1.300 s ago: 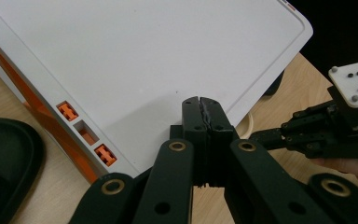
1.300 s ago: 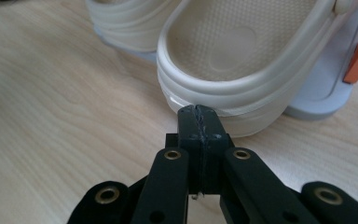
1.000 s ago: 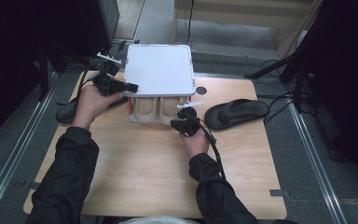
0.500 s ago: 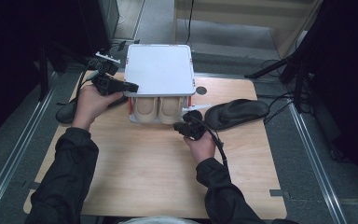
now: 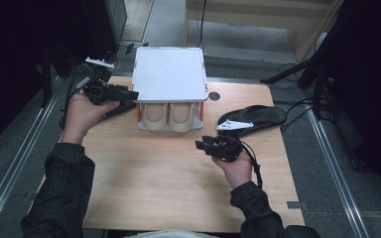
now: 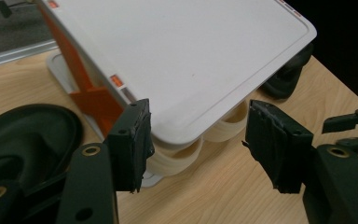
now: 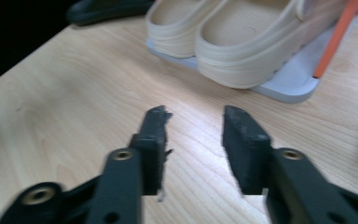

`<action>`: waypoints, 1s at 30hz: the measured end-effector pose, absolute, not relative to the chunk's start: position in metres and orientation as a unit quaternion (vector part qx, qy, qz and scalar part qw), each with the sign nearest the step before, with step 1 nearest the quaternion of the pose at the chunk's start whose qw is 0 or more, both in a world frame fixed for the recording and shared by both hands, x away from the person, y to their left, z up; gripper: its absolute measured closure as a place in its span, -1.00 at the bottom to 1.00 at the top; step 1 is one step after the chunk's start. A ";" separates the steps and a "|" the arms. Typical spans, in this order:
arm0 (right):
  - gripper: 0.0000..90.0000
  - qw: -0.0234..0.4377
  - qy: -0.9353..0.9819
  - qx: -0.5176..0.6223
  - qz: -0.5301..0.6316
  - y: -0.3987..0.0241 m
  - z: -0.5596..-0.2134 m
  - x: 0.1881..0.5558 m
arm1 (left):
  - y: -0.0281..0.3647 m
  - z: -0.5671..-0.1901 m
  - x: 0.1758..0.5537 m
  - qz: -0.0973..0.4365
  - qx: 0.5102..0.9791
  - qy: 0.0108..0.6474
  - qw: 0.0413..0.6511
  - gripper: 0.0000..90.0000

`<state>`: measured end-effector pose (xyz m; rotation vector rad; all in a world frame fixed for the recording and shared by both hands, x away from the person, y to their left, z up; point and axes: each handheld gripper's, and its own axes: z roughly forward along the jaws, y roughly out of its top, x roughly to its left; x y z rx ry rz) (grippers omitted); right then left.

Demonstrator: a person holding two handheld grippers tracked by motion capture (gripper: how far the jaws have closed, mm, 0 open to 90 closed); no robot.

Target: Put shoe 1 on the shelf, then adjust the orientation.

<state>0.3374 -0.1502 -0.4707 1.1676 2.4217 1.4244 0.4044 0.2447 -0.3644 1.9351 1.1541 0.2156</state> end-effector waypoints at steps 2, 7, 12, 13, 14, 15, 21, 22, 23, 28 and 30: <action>0.08 0.050 0.795 0.379 0.471 -0.155 -0.470 0.333 | 0.251 -0.365 0.401 0.091 0.769 0.466 0.428 -0.12; 0.00 0.056 0.798 0.375 0.468 -0.164 -0.471 0.323 | 0.268 -0.369 0.393 0.103 0.759 0.482 0.425 -0.15; -0.03 0.071 0.806 0.374 0.454 -0.168 -0.473 0.317 | 0.284 -0.379 0.387 0.113 0.752 0.497 0.417 -0.14; -0.03 0.067 0.805 0.376 0.455 -0.169 -0.473 0.317 | 0.287 -0.381 0.386 0.117 0.749 0.501 0.418 -0.14; -0.03 0.065 0.802 0.377 0.458 -0.171 -0.473 0.317 | 0.289 -0.384 0.385 0.118 0.747 0.505 0.417 -0.14; -0.03 0.064 0.800 0.378 0.461 -0.172 -0.473 0.317 | 0.292 -0.386 0.383 0.119 0.745 0.507 0.416 -0.13; -0.03 0.062 0.797 0.381 0.464 -0.174 -0.474 0.320 | 0.307 -0.400 0.376 0.128 0.737 0.524 0.408 -0.08; -0.03 0.063 0.797 0.379 0.465 -0.173 -0.474 0.320 | 0.310 -0.402 0.376 0.127 0.736 0.524 0.409 -0.06; -0.03 0.063 0.798 0.380 0.464 -0.173 -0.474 0.321 | 0.312 -0.403 0.376 0.127 0.735 0.526 0.408 -0.04; -0.03 0.062 0.801 0.378 0.460 -0.170 -0.476 0.324 | 0.323 -0.412 0.378 0.123 0.729 0.543 0.399 0.24; -0.03 0.063 0.803 0.376 0.459 -0.170 -0.476 0.324 | 0.328 -0.417 0.380 0.123 0.730 0.544 0.395 0.37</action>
